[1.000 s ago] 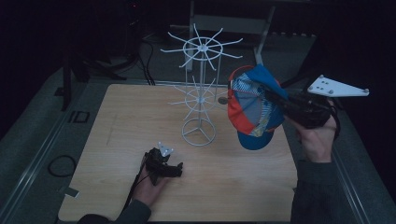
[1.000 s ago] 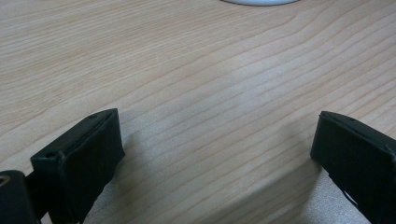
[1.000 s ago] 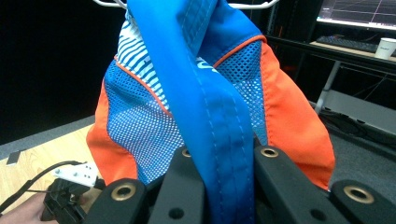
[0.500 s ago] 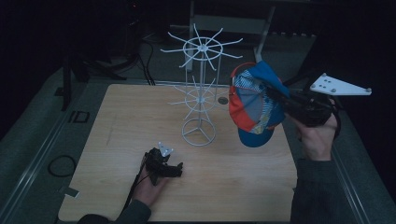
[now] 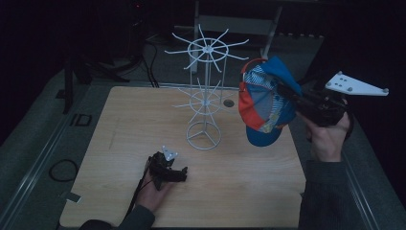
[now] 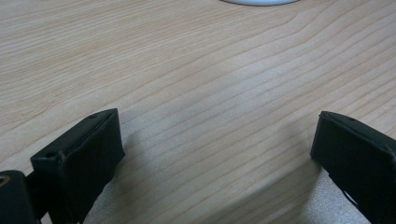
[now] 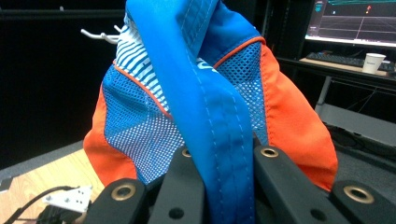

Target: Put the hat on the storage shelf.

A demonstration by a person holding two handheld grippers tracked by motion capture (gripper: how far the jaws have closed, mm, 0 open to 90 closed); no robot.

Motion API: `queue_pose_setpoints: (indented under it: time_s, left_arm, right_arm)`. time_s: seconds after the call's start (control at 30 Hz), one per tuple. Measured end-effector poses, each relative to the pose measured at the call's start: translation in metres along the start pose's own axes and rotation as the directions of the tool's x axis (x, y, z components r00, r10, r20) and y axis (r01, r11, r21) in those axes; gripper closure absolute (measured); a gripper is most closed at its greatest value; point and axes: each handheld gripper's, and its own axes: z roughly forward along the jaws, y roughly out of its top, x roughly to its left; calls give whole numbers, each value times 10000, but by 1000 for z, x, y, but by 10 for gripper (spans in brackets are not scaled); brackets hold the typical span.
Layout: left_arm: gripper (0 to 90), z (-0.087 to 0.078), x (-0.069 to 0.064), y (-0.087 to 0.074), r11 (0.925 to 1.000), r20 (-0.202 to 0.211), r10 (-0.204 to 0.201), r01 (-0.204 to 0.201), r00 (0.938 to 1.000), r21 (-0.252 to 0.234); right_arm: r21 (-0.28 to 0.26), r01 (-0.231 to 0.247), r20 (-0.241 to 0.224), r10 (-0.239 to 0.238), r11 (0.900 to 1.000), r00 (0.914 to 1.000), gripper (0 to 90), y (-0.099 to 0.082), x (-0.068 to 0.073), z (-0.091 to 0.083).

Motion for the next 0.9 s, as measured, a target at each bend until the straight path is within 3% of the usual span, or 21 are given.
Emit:
queue_pose_setpoints:
  time_s: [0.5,0.9]
  left_arm:
    - [27,0,0,0,10000,-2,33,-33,10000,24]
    - [26,0,0,0,10000,0,55,-55,10000,45]
  right_arm:
    - [-385,-209,67,212,9990,9998,875,7,-3,2]
    - [-290,-452,-232,446,9986,9987,874,8,-7,22]
